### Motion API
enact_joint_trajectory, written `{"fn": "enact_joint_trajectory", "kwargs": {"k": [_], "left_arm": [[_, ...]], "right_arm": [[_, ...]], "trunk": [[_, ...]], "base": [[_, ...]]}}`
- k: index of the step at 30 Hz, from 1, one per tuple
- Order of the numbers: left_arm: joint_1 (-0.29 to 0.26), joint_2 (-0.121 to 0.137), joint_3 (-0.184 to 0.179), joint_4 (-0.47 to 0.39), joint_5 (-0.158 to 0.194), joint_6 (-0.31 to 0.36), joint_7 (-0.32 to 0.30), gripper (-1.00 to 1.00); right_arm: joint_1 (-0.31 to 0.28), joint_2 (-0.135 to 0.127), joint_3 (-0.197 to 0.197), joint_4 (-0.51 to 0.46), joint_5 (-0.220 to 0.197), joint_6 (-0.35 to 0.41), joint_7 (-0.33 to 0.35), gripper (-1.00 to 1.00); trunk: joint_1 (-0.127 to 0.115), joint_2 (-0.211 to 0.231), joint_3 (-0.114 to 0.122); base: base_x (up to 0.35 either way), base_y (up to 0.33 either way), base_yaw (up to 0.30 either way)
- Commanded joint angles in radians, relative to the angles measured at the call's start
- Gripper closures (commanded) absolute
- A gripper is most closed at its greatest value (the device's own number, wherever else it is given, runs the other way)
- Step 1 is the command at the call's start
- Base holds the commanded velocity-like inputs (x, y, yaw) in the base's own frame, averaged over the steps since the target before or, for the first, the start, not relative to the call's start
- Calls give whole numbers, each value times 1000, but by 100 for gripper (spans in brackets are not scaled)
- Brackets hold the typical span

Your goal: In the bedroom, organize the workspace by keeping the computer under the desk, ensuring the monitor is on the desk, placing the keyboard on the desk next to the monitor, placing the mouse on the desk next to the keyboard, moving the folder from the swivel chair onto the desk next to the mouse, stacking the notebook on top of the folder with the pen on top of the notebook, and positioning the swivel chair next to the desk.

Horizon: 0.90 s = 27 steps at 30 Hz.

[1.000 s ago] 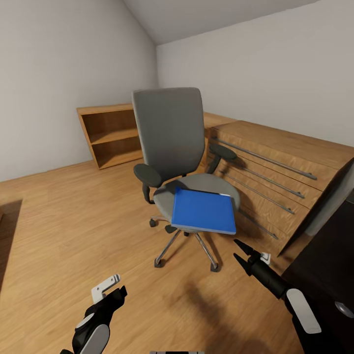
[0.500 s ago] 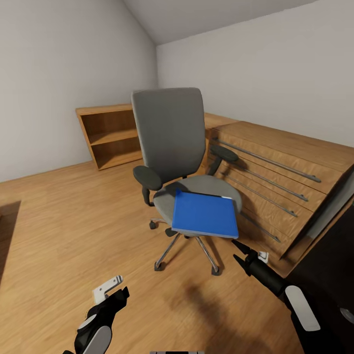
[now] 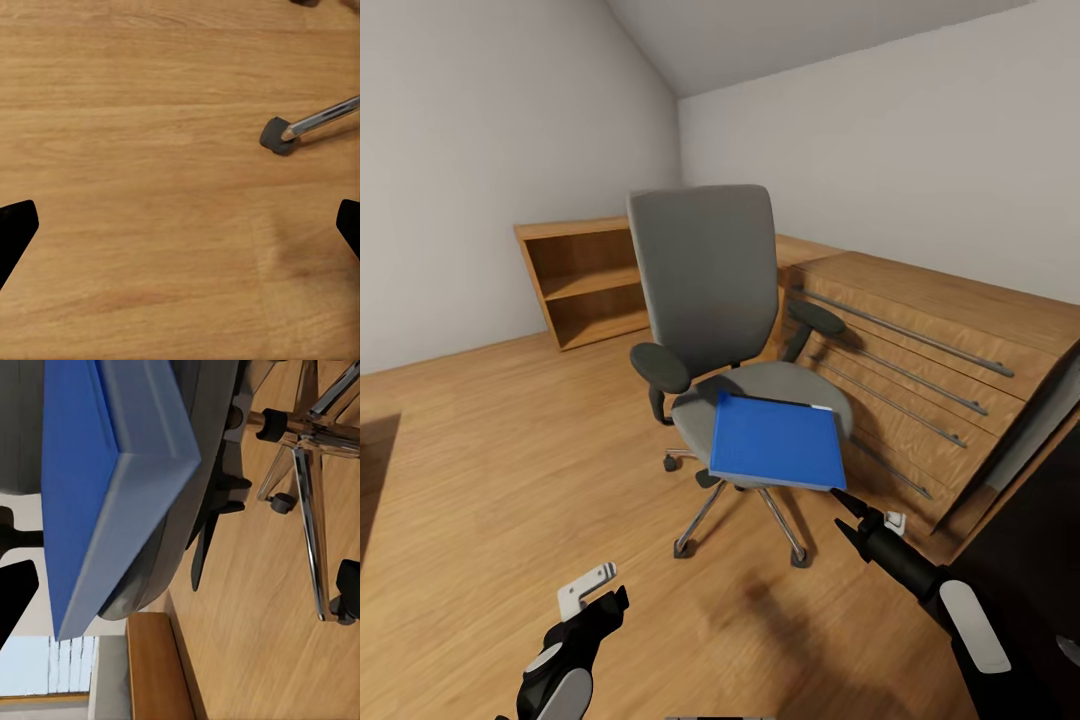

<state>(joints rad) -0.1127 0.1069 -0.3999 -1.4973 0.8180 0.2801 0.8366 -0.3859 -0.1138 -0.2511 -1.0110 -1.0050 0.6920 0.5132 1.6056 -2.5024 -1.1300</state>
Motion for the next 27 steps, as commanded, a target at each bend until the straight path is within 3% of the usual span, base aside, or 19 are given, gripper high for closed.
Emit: {"fn": "enact_joint_trajectory", "kwargs": {"k": [1,27], "left_arm": [[-1,1,-2,-1,4,4,7,-100],[-1,1,-4,0,7,4,7,-100]], "right_arm": [[-1,0,-2,0,-3,7,1,-100],[-1,0,-2,0,-1,7,1,-100]], "trunk": [[0,0,-1],[0,0,-1]], "base": [[0,0,0],[93,11,0]]}}
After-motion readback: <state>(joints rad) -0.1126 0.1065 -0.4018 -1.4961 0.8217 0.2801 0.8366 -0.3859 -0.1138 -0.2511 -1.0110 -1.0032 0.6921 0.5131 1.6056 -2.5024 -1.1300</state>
